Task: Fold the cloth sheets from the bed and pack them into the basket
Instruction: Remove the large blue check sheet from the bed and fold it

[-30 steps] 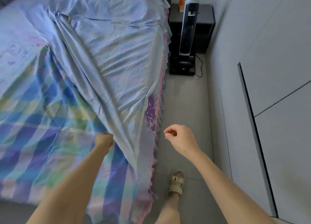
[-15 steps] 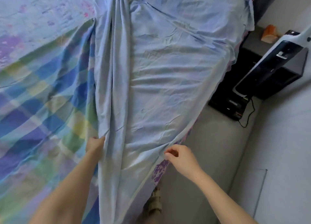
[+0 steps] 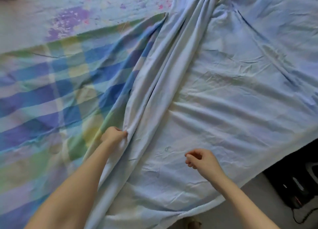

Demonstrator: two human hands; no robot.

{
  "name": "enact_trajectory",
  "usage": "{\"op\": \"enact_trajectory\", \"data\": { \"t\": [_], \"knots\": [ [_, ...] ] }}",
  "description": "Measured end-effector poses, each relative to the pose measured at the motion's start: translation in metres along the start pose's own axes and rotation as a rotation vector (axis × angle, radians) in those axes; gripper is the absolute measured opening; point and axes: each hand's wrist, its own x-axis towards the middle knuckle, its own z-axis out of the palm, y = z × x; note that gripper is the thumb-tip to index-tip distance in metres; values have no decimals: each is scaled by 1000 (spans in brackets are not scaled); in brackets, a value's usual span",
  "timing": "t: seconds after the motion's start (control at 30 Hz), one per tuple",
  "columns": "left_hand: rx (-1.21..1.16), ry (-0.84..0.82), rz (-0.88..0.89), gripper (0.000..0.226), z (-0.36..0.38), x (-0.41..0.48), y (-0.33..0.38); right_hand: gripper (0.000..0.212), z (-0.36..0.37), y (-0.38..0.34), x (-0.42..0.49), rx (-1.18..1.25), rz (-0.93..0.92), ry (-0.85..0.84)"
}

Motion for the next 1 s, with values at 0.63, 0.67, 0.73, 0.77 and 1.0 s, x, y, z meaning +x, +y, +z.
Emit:
{"op": "enact_trajectory", "data": {
  "t": [0.63,0.67,0.73,0.77,1.0],
  "knots": [
    [257,432,1005,16,68,-123,11,18,-57,-138,154,-1776,-1228,-216],
    [273,438,1018,20,68,-124,10,24,-77,-134,161,-1750,-1274,-179],
    [303,425,1064,32,71,-131,10,17,-114,-118,159,-1743,-1312,-95],
    [304,410,1080,34,75,-141,5,10,-130,-107,149,-1720,-1342,-76],
    [430,179,1096,48,117,-204,-50,42,-180,46,45,-1505,-1237,-340]
  ]
}}
